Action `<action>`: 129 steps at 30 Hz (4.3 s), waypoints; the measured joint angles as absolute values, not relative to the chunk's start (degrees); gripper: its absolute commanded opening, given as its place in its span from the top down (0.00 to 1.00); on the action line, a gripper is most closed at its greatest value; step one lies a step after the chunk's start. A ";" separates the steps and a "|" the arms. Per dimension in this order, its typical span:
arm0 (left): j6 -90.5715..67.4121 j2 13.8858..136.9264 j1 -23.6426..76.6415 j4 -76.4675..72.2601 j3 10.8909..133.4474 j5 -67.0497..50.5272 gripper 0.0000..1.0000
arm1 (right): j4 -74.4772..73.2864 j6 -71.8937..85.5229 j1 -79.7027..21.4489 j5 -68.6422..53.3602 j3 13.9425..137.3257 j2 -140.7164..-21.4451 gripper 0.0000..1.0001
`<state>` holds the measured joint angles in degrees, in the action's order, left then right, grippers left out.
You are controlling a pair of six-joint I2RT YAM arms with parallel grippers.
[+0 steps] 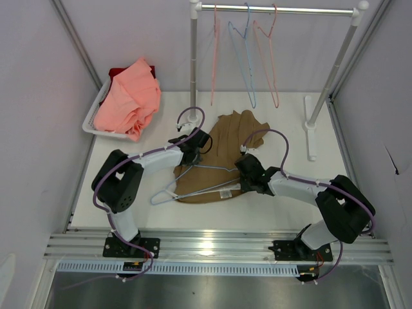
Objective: Place the skirt on the hanger
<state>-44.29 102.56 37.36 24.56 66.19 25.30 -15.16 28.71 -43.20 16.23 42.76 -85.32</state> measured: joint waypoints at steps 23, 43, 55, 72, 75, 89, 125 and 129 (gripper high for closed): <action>-43.81 100.20 37.36 23.81 65.01 24.71 1.00 | -18.98 28.69 -41.71 8.21 44.60 -74.76 1.00; -39.99 85.32 37.54 17.87 57.28 24.36 1.00 | -18.24 30.74 -29.95 -5.87 44.60 -71.83 1.00; -40.01 83.83 37.58 17.74 54.59 26.46 1.00 | -15.35 31.92 -26.15 -9.96 44.58 -71.81 1.00; -40.49 87.31 37.58 22.26 59.40 26.89 1.00 | -30.17 31.14 -49.19 7.22 42.46 -63.81 0.80; -40.47 87.68 37.58 23.09 60.47 26.87 1.00 | -32.47 30.87 -50.98 10.13 43.05 -66.43 0.76; -40.45 87.90 37.19 23.49 61.36 26.81 1.00 | -31.55 24.53 -51.70 13.08 45.74 -75.44 0.71; -40.27 88.25 37.08 23.49 61.39 26.30 1.00 | -26.37 14.20 -52.84 18.06 49.25 -83.24 0.56; -40.21 88.25 36.99 23.51 61.54 26.30 1.00 | -25.08 12.84 -52.84 18.44 49.25 -83.24 0.56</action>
<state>-40.21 88.25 36.99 23.51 61.54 26.30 -25.08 12.84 -52.84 18.44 49.25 -83.24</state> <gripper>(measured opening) 0.026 0.437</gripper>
